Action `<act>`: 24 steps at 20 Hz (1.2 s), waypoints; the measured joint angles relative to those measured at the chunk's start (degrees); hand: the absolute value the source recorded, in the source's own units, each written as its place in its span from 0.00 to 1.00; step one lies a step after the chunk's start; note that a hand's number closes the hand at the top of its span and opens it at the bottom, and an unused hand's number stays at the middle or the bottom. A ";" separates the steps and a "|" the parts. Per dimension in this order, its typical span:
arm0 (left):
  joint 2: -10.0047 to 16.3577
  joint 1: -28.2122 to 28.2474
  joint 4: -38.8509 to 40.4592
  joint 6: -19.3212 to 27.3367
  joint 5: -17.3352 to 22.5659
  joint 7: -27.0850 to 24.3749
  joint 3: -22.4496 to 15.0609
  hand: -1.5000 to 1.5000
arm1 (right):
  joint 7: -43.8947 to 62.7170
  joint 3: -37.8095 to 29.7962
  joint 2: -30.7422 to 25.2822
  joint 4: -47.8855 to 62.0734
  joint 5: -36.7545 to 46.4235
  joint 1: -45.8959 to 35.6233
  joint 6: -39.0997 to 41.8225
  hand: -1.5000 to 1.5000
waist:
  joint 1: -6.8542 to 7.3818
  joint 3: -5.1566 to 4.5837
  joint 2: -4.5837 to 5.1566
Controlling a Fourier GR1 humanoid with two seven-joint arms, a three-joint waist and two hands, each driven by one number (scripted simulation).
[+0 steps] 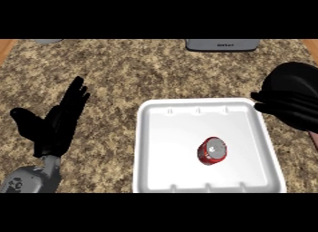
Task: Pick the can from the tray and place it in the pot
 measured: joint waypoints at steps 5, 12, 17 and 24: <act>-0.23 0.57 -0.81 -1.20 -0.35 0.68 0.67 0.50 | 11.90 2.94 2.53 -1.82 -0.85 -3.82 2.97 0.00 | 0.50 0.02 0.06; -1.42 -0.15 -1.09 -1.68 -1.84 2.22 1.73 0.50 | 19.34 7.62 9.35 0.87 4.63 -6.13 6.77 0.00 | 0.63 0.06 0.12; -1.77 0.75 -2.29 -2.74 -2.32 3.06 2.83 0.50 | 22.05 9.58 12.81 0.57 11.19 -4.88 9.24 0.00 | 0.44 0.09 0.09; -3.41 1.36 -2.07 -4.55 -4.04 3.14 4.36 0.50 | 21.00 7.37 18.62 0.42 18.39 -0.90 11.92 0.00 | 0.23 0.11 0.09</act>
